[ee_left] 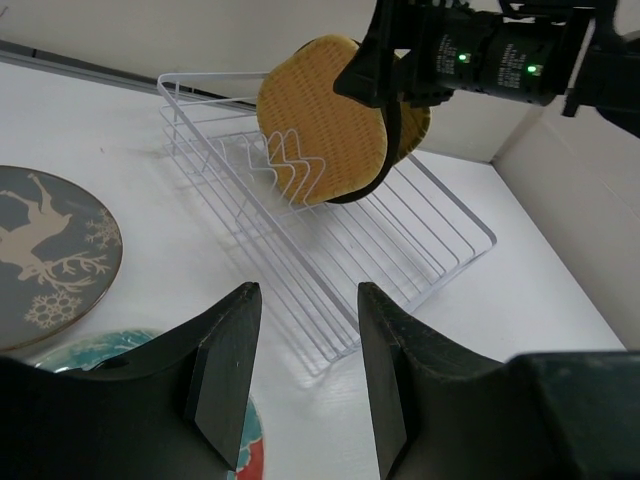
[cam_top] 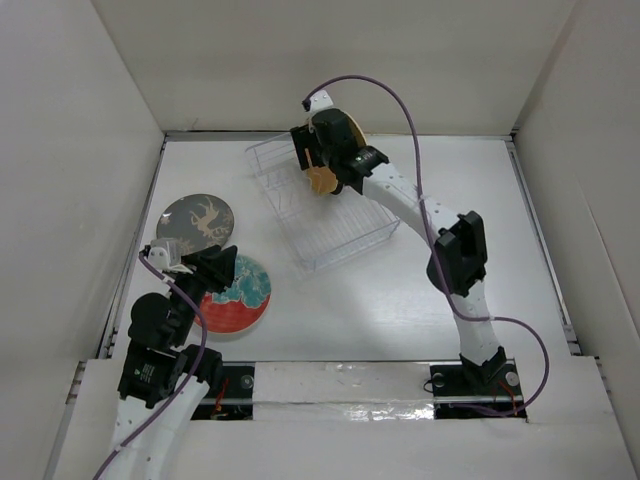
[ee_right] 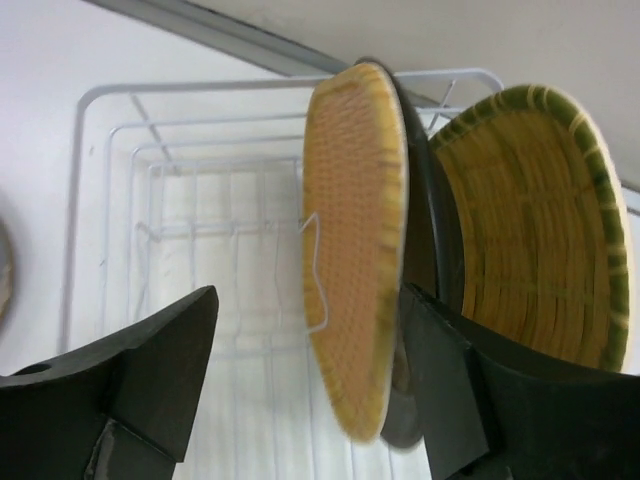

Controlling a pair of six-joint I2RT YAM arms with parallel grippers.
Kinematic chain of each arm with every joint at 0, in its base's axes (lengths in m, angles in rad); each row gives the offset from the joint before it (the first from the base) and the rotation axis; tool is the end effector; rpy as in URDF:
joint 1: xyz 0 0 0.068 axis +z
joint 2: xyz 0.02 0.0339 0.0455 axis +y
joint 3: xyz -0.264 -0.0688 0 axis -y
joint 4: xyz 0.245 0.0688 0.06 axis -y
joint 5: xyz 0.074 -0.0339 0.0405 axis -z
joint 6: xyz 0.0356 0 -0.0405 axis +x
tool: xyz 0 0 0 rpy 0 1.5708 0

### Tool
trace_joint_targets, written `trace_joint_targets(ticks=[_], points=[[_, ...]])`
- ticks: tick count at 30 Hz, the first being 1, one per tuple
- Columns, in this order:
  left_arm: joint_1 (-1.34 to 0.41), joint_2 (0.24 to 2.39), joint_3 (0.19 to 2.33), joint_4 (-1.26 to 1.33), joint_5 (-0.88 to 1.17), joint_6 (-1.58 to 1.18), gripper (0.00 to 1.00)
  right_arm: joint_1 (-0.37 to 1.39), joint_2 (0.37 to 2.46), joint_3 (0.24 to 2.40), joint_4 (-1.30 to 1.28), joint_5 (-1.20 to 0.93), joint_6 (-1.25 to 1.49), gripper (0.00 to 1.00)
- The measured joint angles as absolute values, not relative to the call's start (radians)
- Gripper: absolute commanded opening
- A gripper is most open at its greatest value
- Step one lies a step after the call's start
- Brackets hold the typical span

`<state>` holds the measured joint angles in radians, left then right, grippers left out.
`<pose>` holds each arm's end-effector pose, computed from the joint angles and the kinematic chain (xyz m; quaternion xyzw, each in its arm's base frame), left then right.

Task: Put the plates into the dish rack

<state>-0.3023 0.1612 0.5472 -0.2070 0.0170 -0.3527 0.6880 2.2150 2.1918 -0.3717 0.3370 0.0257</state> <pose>0.0682 -0.0219 0.3232 -0.0096 0.6410 -0.2520 0.7249 0.4124 0.3238 0.3375 -0.1787 0.8060 0.0603 0.5611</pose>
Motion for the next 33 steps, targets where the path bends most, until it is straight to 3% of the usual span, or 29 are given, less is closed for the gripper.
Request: trace_joint_targets(ticks=[3,6,7,8,9,10,14,18,21,22,25,29,33], points=[[-0.302,0.166,0.547,-0.207,0.017,-0.353,0.34,0.709,2.089,2.047,-0.321,0.313,0.046,0.8],[-0.302,0.168,0.547,-0.207,0.014,-0.354,0.2,0.757,1.906,1.852,-0.245,0.307,0.069,0.65],[-0.302,0.168,0.547,-0.207,0.014,-0.35,0.16,0.785,1.839,1.786,-0.208,0.308,0.081,0.34],[-0.302,0.167,0.547,-0.207,0.014,-0.35,0.1,0.819,1.771,1.712,-0.159,0.31,0.091,0.17],[-0.302,0.167,0.547,-0.207,0.014,-0.35,0.07,0.857,1.707,1.646,-0.115,0.31,0.108,0.0],[-0.302,0.166,0.547,-0.207,0.014,-0.349,0.04,0.902,1.653,1.588,-0.078,0.31,0.13,0.0],[-0.302,0.152,0.547,-0.207,0.013,-0.349,0.0,1.076,1.526,1.348,0.107,0.302,0.26,0.0],[-0.302,0.127,0.547,-0.207,0.013,-0.349,0.0,1.191,1.589,1.181,0.192,0.318,0.438,0.02],[-0.302,0.112,0.547,-0.207,0.013,-0.349,0.0,1.248,1.674,1.083,0.217,0.347,0.599,0.29],[-0.302,0.107,0.547,-0.207,0.013,-0.349,0.0,1.262,1.695,1.049,0.224,0.356,0.655,0.47],[-0.302,0.098,0.547,-0.207,0.013,-0.349,0.01,1.296,1.747,0.982,0.246,0.383,0.808,0.69],[-0.302,0.082,0.547,-0.207,0.013,-0.35,0.15,1.295,1.84,0.967,0.321,0.371,0.985,0.72],[-0.302,0.074,0.547,-0.207,0.013,-0.352,0.19,1.274,1.959,0.995,0.437,0.338,1.124,0.67]])
